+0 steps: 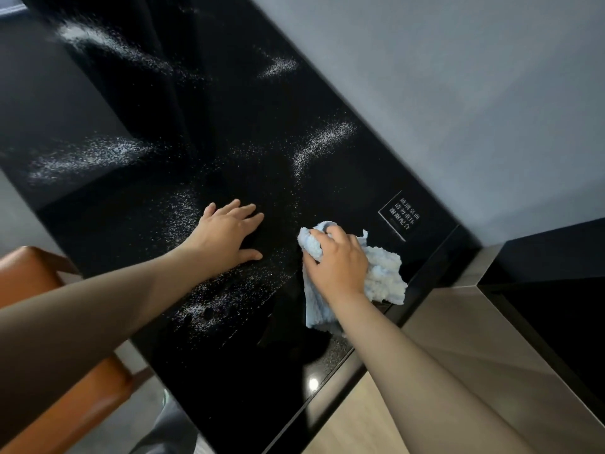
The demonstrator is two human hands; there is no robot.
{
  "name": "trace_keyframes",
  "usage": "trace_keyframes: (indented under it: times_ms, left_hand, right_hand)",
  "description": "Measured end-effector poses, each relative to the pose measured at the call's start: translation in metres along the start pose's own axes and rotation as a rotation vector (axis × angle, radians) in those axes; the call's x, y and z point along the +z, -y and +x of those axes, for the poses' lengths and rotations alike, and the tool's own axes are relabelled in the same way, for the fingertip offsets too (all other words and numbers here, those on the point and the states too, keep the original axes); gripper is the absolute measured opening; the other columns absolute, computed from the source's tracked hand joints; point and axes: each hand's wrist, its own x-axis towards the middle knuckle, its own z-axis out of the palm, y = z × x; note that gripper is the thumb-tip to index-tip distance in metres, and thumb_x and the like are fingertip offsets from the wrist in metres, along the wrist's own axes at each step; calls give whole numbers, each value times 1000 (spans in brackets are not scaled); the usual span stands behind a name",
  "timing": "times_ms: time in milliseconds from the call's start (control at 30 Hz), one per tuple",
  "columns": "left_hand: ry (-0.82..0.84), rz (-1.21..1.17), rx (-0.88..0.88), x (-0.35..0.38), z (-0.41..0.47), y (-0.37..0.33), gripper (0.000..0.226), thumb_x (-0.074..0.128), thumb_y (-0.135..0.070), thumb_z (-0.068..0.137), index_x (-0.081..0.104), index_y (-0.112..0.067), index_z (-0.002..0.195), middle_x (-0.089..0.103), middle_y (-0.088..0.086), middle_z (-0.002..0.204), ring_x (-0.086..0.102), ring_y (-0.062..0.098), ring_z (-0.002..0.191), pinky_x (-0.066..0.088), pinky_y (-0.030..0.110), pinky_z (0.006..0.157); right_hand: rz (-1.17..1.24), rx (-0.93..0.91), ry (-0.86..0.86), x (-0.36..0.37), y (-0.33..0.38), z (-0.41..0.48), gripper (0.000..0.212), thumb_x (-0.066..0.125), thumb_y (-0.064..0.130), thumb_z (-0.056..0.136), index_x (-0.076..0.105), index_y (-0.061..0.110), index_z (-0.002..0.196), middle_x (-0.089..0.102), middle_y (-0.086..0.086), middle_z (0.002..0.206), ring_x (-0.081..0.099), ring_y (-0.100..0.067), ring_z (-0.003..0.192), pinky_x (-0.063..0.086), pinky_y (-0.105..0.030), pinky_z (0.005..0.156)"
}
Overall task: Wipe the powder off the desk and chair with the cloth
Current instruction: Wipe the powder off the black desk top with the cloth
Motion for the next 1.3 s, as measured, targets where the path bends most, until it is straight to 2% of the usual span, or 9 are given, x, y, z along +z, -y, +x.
trace_keyframes:
  times_ms: [200,533,700,1167,1300]
  left_hand:
    - [5,-46,13,16,-53,21,84,48,-61,88,9,-26,154,2,-4,162,-5,22,148,2,44,120]
    - [29,54,-126,35,-116,67,92,48,-65,86,-5,-30,153,-12,2,161,-9,30,148,7,50,120]
    - [54,34,-128,45,-129,94,96,51,-66,83,-4,-29,153,-19,0,159,-12,30,147,8,51,119]
    - [28,17,-117,54,-125,99,99,55,-66,81,1,-28,153,-15,0,160,-9,33,147,8,56,117]
    - [22,15,-111,54,-126,100,98,55,-65,82,1,-28,154,-15,1,160,-9,32,147,9,56,117]
  right_hand:
    - [22,-4,7,3,22,-28,37,65,37,82,66,26,118,60,4,111,56,-23,95,46,-33,74]
    - [48,-26,84,9,68,-73,39,62,37,84,64,25,122,58,3,117,54,-22,101,47,-34,83]
    - [77,-45,77,16,95,-103,38,64,34,81,66,24,118,60,3,114,55,-23,100,48,-35,84]
    - [69,-24,41,25,139,-151,38,66,34,78,67,26,115,61,3,111,57,-23,97,50,-36,76]
    - [77,-24,46,29,153,-167,38,66,34,78,66,26,115,60,3,112,56,-22,99,50,-35,78]
